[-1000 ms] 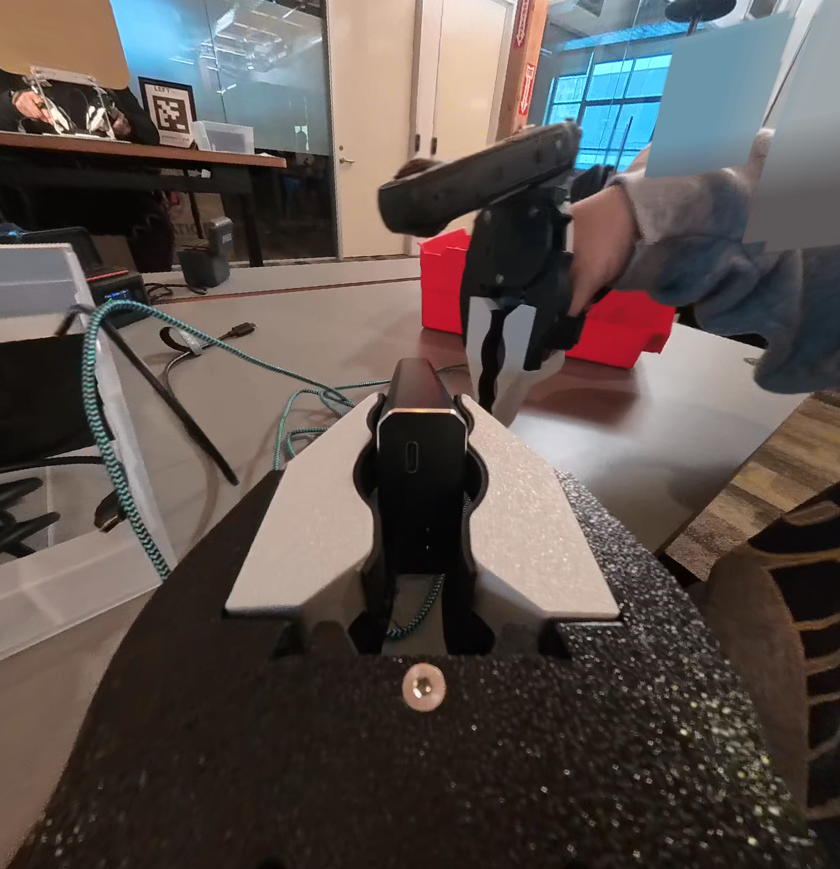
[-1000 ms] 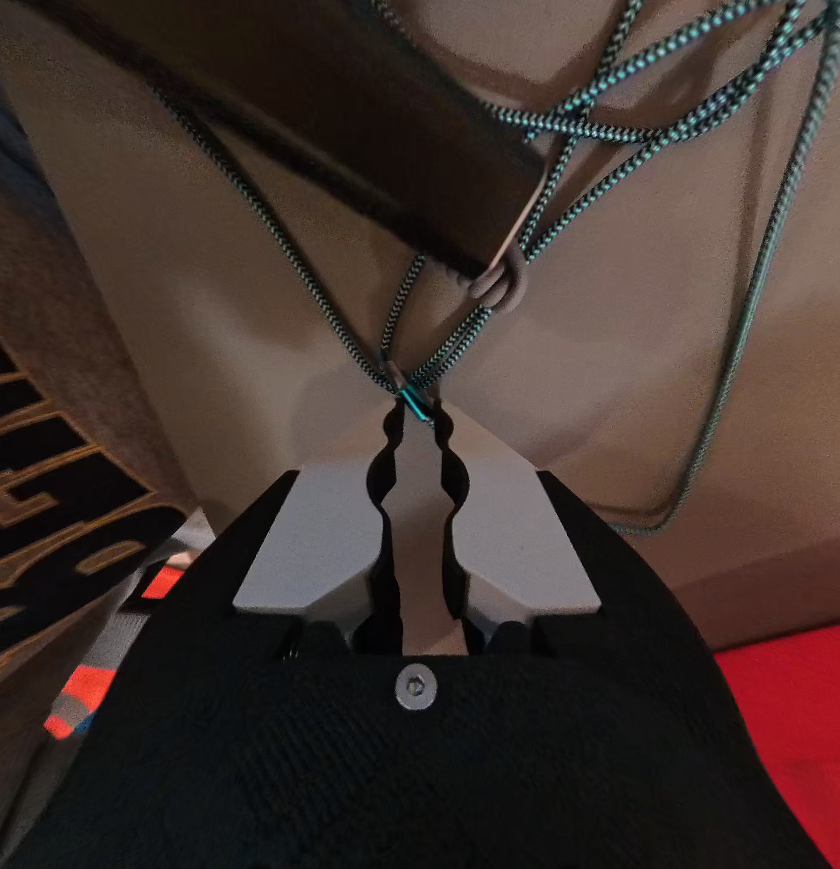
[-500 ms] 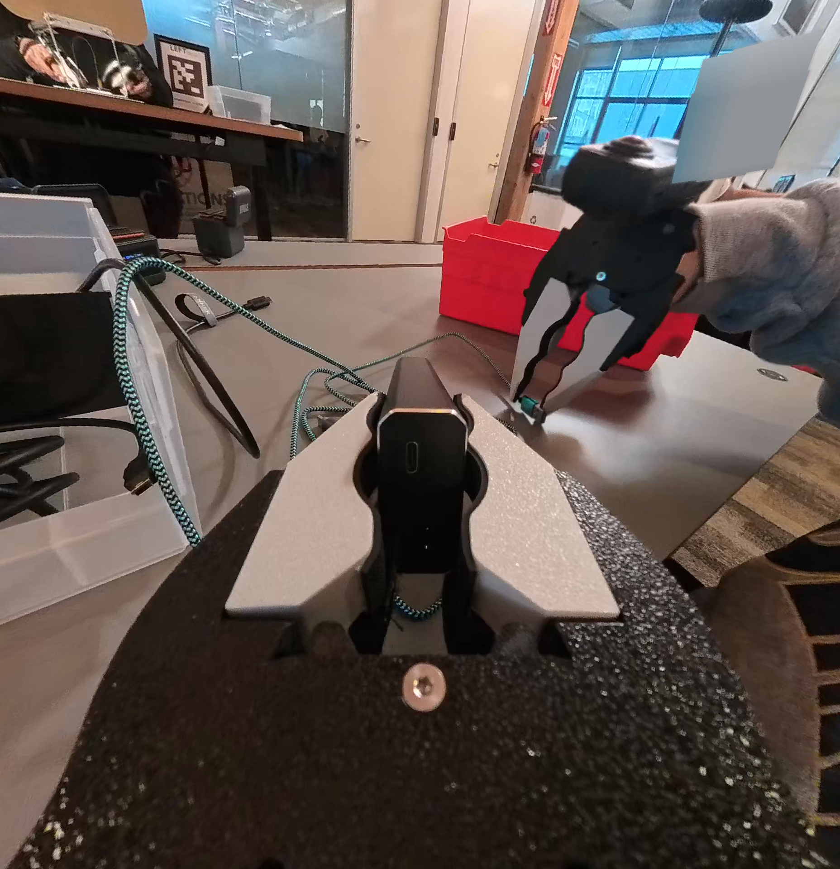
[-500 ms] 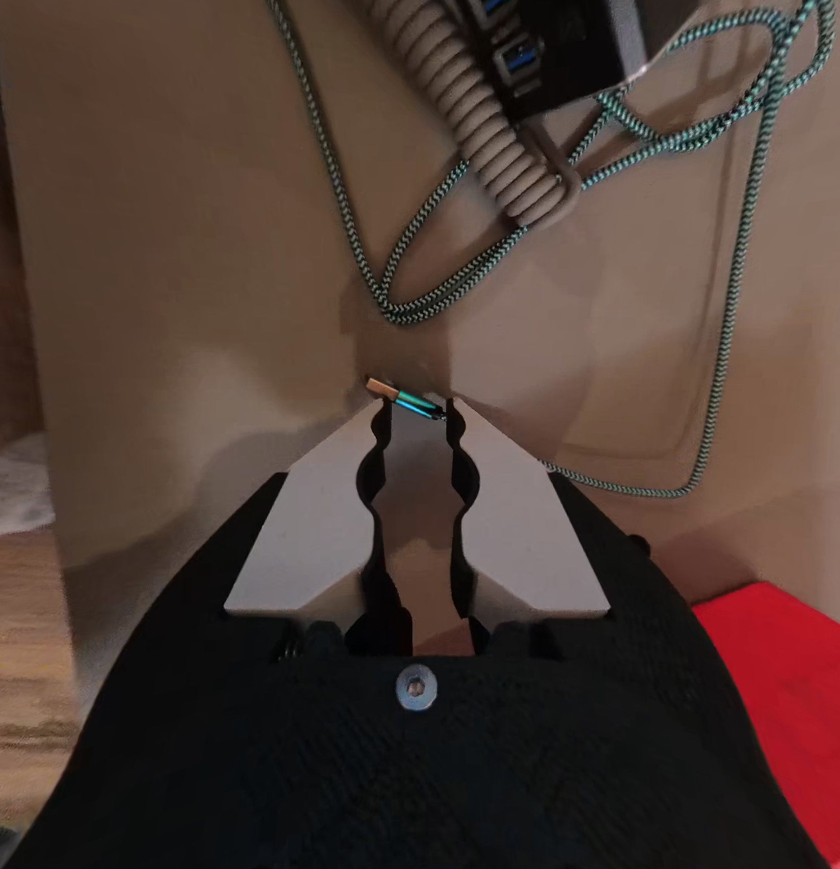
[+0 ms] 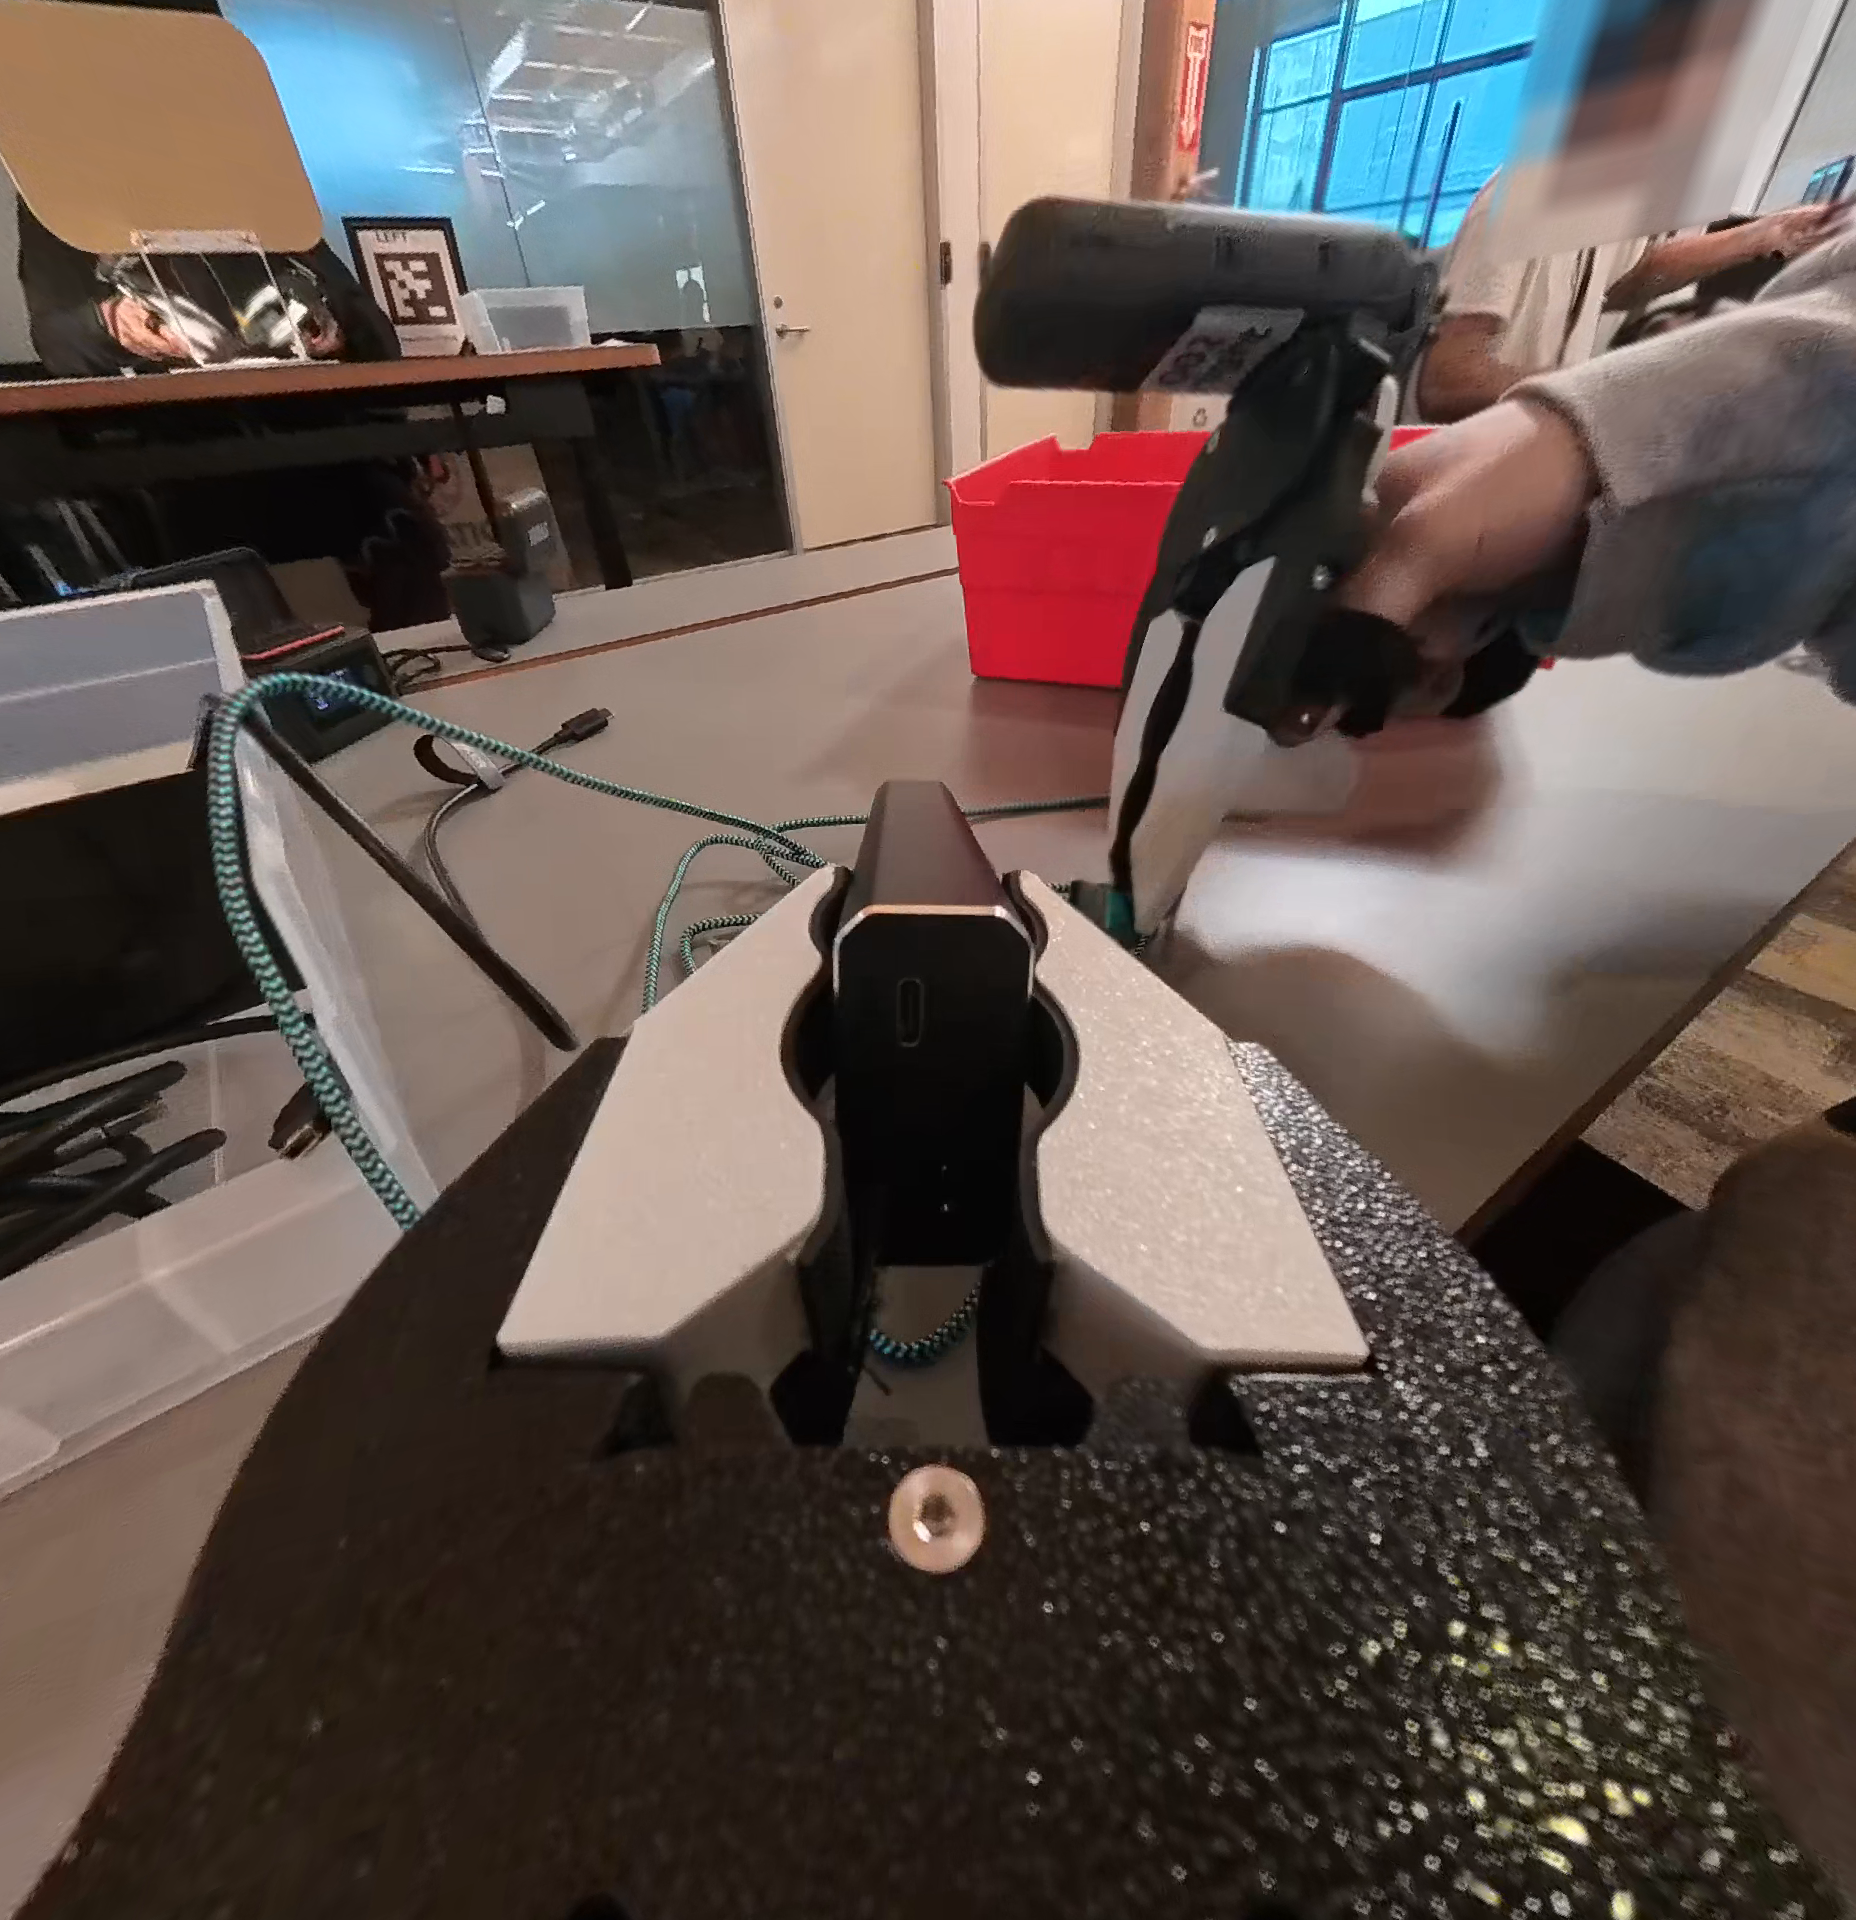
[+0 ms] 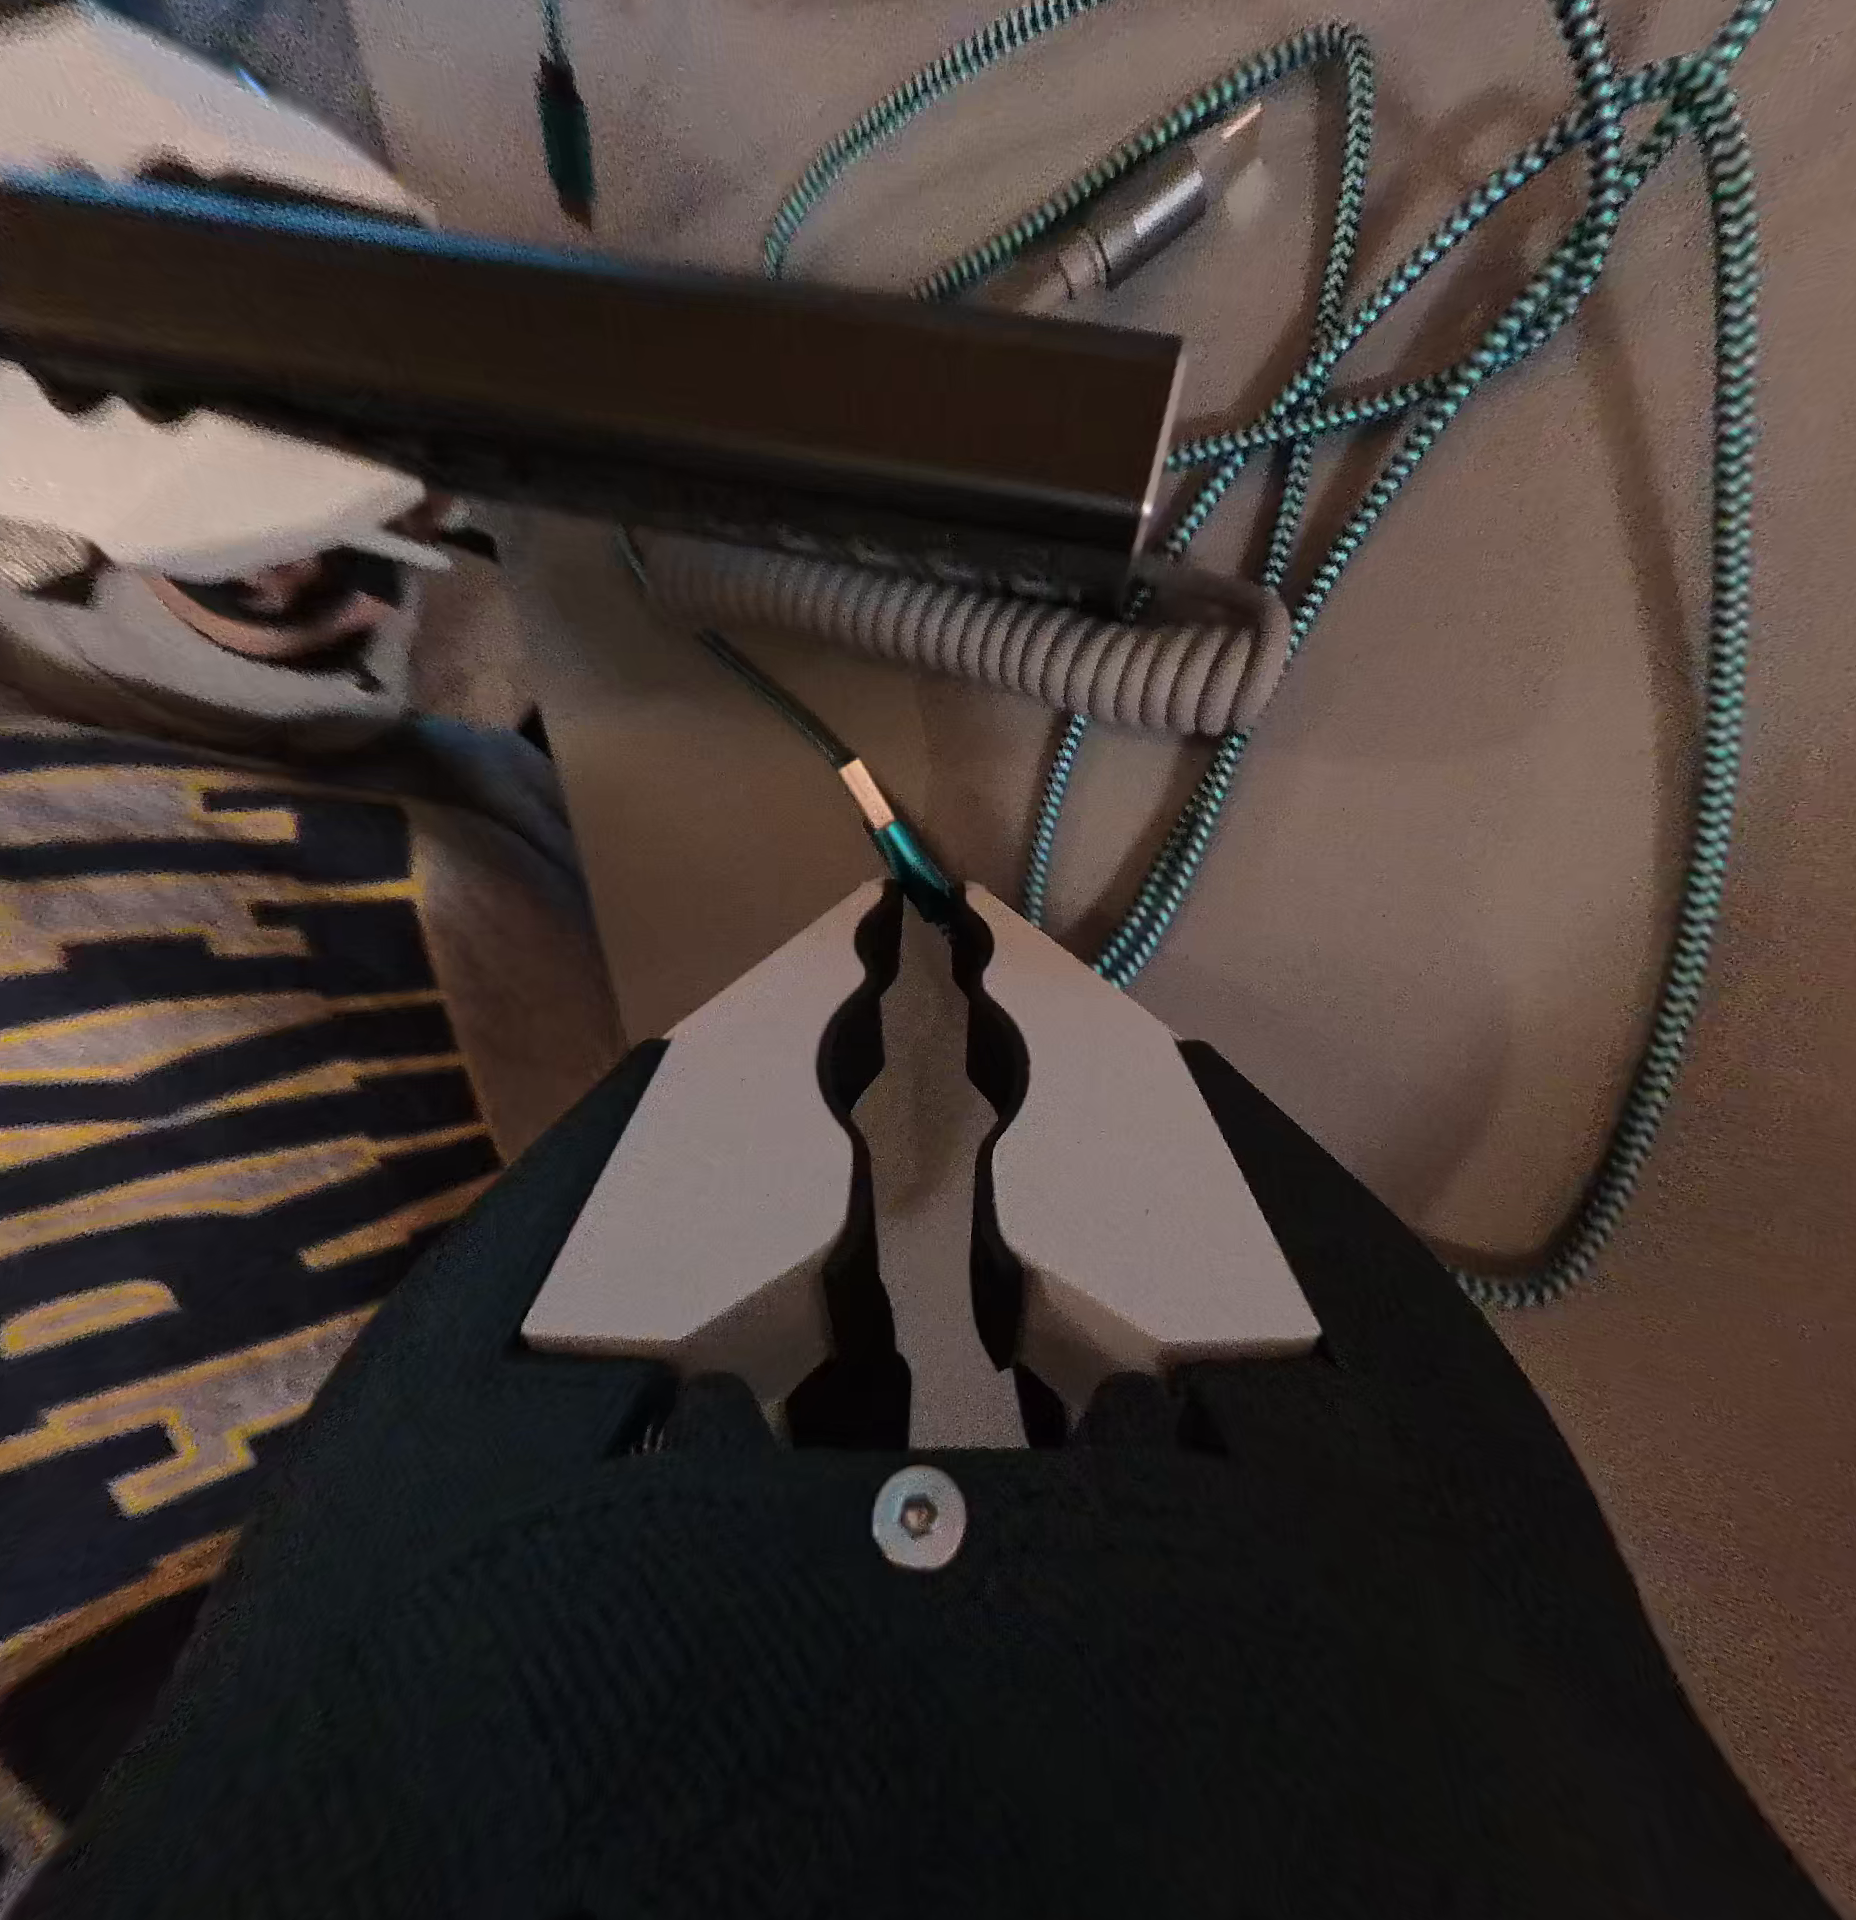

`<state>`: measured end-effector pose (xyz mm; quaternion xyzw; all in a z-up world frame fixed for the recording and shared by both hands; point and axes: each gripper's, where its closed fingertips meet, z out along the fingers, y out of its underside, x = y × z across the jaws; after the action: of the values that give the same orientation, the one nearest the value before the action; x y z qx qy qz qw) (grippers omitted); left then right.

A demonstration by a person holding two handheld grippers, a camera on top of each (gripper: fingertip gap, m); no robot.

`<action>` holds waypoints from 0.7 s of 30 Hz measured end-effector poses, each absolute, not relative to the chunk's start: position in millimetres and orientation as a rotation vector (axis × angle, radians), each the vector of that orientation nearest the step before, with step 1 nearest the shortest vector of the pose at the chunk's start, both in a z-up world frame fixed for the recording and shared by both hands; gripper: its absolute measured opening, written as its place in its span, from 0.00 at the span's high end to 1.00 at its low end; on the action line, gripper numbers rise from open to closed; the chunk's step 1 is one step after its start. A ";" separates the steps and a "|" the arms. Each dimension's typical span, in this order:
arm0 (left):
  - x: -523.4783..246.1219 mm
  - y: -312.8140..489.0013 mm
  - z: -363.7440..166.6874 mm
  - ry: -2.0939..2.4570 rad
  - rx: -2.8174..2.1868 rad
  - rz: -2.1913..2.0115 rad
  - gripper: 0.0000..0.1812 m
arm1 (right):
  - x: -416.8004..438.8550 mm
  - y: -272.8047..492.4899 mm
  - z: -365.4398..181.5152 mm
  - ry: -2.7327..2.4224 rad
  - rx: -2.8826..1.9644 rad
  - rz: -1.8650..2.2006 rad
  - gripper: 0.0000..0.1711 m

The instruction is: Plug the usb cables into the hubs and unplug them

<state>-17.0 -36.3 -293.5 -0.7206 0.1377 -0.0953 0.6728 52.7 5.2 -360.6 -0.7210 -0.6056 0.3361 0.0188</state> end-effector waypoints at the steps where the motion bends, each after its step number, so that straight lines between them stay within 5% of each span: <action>1: -17.9 -36.3 -293.9 0.299 -1.622 -0.225 0.85 | 47.7 4.0 -360.6 -1.837 -2.261 1.092 0.96; 21: -26.2 -33.7 -304.2 0.270 -1.653 -0.153 0.85 | 8.8 10.1 -361.8 -1.380 -2.248 1.189 0.96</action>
<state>-26.2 -33.7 -304.2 -0.7323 0.1197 -0.0679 0.6669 8.8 10.1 -361.8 -0.7709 -0.4732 0.4079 0.1238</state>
